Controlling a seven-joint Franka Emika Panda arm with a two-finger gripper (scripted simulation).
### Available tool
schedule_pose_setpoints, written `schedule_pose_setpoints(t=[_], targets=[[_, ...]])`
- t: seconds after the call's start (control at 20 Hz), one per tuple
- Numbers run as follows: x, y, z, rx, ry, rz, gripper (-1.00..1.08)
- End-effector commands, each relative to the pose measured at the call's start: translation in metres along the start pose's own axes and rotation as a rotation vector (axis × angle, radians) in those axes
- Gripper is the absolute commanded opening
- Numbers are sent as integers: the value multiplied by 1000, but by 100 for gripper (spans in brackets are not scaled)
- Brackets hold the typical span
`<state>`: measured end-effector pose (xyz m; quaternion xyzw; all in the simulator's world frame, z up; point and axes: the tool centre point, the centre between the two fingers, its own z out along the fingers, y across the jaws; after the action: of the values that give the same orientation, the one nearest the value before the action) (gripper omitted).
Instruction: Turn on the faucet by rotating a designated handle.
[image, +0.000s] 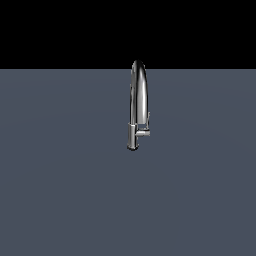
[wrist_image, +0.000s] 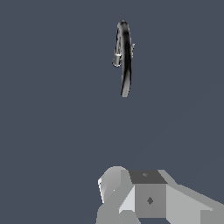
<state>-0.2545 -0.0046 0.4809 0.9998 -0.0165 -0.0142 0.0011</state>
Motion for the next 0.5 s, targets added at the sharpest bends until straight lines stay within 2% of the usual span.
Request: schedule_pose_setpoints(t=[0.0, 0.45], targets=[[0, 0, 0, 0, 0, 0, -100], [11, 0, 2, 24, -26, 24, -100]])
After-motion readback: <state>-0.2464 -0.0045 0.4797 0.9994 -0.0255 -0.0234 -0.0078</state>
